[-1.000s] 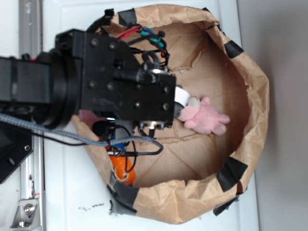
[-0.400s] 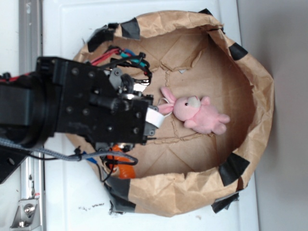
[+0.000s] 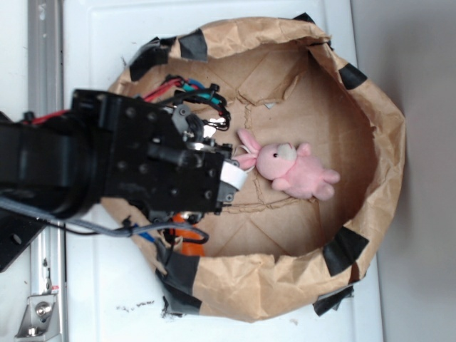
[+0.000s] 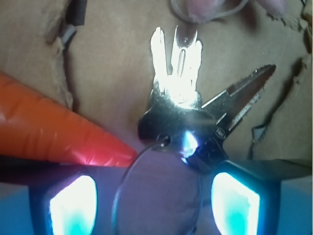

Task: Grab the silver keys.

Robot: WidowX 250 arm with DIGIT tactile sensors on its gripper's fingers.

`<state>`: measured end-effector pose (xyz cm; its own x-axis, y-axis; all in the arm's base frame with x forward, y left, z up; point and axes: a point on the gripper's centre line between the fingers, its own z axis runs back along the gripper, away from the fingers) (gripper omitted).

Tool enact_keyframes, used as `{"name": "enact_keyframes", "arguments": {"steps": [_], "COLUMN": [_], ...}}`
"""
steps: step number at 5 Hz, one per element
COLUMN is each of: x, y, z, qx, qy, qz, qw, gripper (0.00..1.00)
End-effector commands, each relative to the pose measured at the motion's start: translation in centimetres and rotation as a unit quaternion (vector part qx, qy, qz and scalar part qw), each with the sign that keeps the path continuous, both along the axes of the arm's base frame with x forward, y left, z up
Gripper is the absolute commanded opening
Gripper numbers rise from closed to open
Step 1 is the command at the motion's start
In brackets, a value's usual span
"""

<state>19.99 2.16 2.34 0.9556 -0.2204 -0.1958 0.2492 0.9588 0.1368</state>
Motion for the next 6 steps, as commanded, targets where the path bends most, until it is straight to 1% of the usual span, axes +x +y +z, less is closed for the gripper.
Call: {"name": "enact_keyframes", "arguments": {"steps": [1, 2, 3, 6], "x": [0.73, 0.92, 1.06, 1.27], "y": [0.58, 0.57, 0.62, 0.58], "z": [-0.22, -0.27, -0.11, 0.09], "qx": [0.000, 0.002, 0.001, 0.004], "qy": [-0.016, -0.019, -0.024, -0.028], "qz": [0.011, 0.012, 0.027, 0.024], "qw": [1.000, 1.000, 0.999, 0.999], "gripper": [1.00, 1.00, 0.00, 0.00]}}
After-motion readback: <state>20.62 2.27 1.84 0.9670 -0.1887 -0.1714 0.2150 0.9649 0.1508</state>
